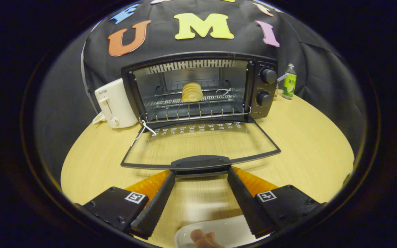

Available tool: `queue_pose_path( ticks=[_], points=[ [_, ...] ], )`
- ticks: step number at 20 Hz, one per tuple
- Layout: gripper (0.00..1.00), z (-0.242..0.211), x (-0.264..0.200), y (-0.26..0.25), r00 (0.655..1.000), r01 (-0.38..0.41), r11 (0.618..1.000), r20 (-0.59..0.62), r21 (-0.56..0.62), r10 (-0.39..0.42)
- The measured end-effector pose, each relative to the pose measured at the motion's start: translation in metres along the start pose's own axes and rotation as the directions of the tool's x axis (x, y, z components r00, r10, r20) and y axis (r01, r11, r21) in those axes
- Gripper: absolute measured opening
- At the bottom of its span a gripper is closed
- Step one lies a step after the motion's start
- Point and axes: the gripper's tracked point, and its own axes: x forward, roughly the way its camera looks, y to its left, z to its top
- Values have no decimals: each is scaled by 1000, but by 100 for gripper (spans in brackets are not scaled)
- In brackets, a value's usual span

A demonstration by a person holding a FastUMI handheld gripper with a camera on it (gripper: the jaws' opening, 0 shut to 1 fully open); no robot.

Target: Open the toaster oven, put the food inside, and close the toaster oven door.

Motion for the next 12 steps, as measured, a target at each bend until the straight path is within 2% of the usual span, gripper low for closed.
queue_pose_path(
  ticks=[12],
  points=[
    [100, 37, -22, 5, 987, -12, 1000, 159, -27, 16]
  ],
)
